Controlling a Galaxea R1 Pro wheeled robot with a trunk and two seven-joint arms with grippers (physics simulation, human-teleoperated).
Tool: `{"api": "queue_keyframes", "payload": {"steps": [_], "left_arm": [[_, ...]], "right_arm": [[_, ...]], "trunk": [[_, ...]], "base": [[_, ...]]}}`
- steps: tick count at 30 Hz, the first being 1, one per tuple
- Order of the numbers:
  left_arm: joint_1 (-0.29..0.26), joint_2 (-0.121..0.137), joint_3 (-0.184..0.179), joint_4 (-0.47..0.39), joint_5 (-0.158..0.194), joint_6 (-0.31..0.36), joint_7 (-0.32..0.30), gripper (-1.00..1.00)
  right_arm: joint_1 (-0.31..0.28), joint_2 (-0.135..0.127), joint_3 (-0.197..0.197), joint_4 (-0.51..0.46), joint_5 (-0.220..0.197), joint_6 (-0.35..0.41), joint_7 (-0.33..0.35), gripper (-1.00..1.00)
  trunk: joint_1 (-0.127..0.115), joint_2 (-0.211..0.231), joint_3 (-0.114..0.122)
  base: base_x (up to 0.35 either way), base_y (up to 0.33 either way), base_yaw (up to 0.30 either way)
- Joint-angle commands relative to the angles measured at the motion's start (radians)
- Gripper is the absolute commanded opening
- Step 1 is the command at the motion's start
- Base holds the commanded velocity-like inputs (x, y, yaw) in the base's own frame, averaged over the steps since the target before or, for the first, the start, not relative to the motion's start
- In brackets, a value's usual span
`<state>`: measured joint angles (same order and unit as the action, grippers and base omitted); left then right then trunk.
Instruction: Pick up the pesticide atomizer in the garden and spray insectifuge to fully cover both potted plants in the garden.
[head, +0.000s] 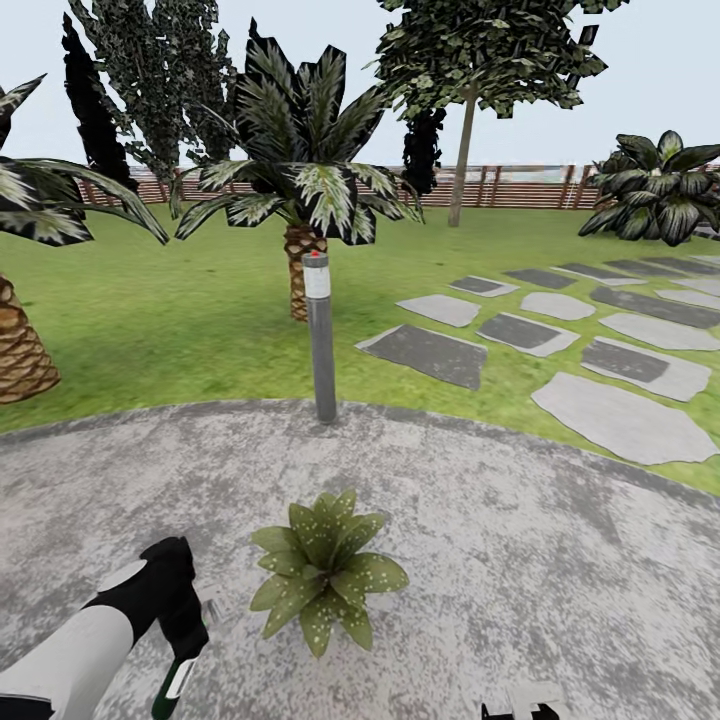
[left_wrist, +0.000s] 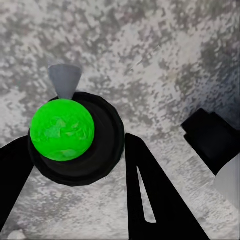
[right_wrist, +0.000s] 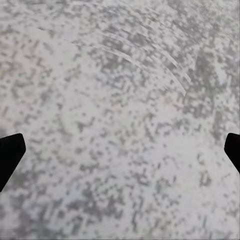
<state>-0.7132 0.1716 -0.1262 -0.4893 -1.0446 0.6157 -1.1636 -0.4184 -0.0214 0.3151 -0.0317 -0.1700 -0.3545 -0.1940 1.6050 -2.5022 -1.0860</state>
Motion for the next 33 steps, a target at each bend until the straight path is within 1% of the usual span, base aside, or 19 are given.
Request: {"api": "queue_keyframes", "payload": {"steps": [1,2,3,5,7,10,12,15,19,21,22,23,24,26,27,29,31,33], "left_arm": [[0.000,-0.001,-0.004,-0.003,-0.001,0.009,-0.005,-1.00],[0.000,-0.001,-0.004,-0.001,-0.001,0.008,-0.002,-1.00],[0.003,-0.001,-0.003,0.013,0.011,0.005,0.032,-1.00],[0.013,-0.006,0.002,0.054,0.029,-0.001,0.068,-1.00],[0.014,-0.014,0.003,0.048,0.052,-0.002,0.072,-1.00],[0.012,-0.024,0.002,-0.005,0.065,0.001,0.067,-1.00],[0.007,-0.028,0.001,-0.071,0.068,0.007,0.061,-1.00],[0.004,-0.028,0.001,-0.101,0.069,0.008,0.058,-1.00],[0.008,-0.021,0.003,-0.085,0.074,0.001,0.053,-1.00],[0.010,-0.014,0.002,-0.019,0.074,-0.008,0.053,-1.00],[0.010,-0.014,0.002,-0.014,0.074,-0.008,0.052,-1.00],[0.007,-0.015,0.000,-0.017,0.072,-0.007,0.045,-1.00],[0.003,-0.016,-0.001,-0.019,0.069,-0.008,0.023,-1.00],[-0.006,-0.018,-0.004,-0.025,0.059,-0.008,-0.050,-1.00],[-0.020,-0.019,-0.007,-0.036,0.053,-0.007,-0.079,-1.00],[-0.052,-0.018,-0.008,-0.051,0.036,-0.006,-0.103,-1.00],[-0.101,-0.015,-0.009,-0.059,-0.001,-0.005,-0.129,-1.00],[-0.120,-0.018,-0.009,-0.061,-0.027,-0.004,-0.155,-1.00]], "right_arm": [[0.000,0.000,0.009,0.000,-0.009,-0.003,-0.003,1.00],[0.000,0.000,0.009,0.000,-0.010,-0.003,-0.004,1.00],[0.000,0.000,0.010,0.000,-0.010,-0.003,-0.004,1.00],[0.000,0.000,0.009,0.000,-0.010,-0.003,-0.004,1.00],[0.000,0.000,0.009,0.000,-0.010,-0.003,-0.003,1.00],[0.000,0.000,0.010,0.000,-0.010,-0.003,-0.003,1.00],[0.000,0.000,0.009,0.000,-0.010,-0.003,-0.004,1.00],[0.000,0.000,0.009,0.000,-0.010,-0.003,-0.004,1.00],[0.000,0.000,0.010,0.000,-0.010,-0.003,-0.003,1.00],[0.000,0.000,0.010,0.000,-0.010,-0.003,-0.002,1.00],[0.000,0.001,0.010,0.000,-0.010,-0.003,-0.003,1.00],[0.000,0.002,0.010,0.000,-0.010,-0.003,-0.003,1.00],[0.000,0.002,0.010,0.000,-0.010,-0.003,-0.003,1.00],[0.000,0.003,0.010,0.000,-0.010,-0.003,-0.003,1.00],[0.000,0.003,0.010,0.000,-0.010,-0.003,-0.004,1.00],[0.000,0.002,0.009,0.000,-0.010,-0.003,-0.003,1.00],[0.000,0.002,0.009,0.000,-0.010,-0.003,-0.003,1.00],[0.000,0.002,0.009,0.000,-0.010,-0.003,-0.004,1.00]], "trunk": [[0.000,0.000,-0.001],[0.000,0.000,-0.001],[0.000,0.000,-0.001],[0.000,0.000,-0.001],[0.000,0.000,-0.001],[0.000,0.000,-0.001],[0.000,0.000,-0.001],[0.000,0.000,-0.001],[0.000,0.000,-0.001],[0.000,0.000,-0.001],[0.000,0.000,-0.001],[0.000,0.000,-0.001],[0.000,0.000,-0.001],[0.000,0.000,-0.001],[0.000,0.000,-0.001],[0.000,0.000,-0.001],[0.000,0.000,-0.001],[0.000,0.000,-0.001]], "base": [[0.017,0.032,0.000],[0.009,0.016,0.000],[0.001,0.003,0.000],[0.000,0.000,0.000],[0.000,0.000,0.000],[0.000,0.000,0.000],[0.000,0.000,0.000],[0.000,0.000,0.000],[0.000,0.000,0.000],[0.000,0.000,0.000],[0.000,0.000,0.000],[0.000,0.000,0.000],[0.000,0.000,0.000],[0.000,0.000,0.000],[0.000,0.000,0.000],[0.000,0.000,0.000],[0.000,0.000,0.000],[0.000,0.000,0.000]]}}
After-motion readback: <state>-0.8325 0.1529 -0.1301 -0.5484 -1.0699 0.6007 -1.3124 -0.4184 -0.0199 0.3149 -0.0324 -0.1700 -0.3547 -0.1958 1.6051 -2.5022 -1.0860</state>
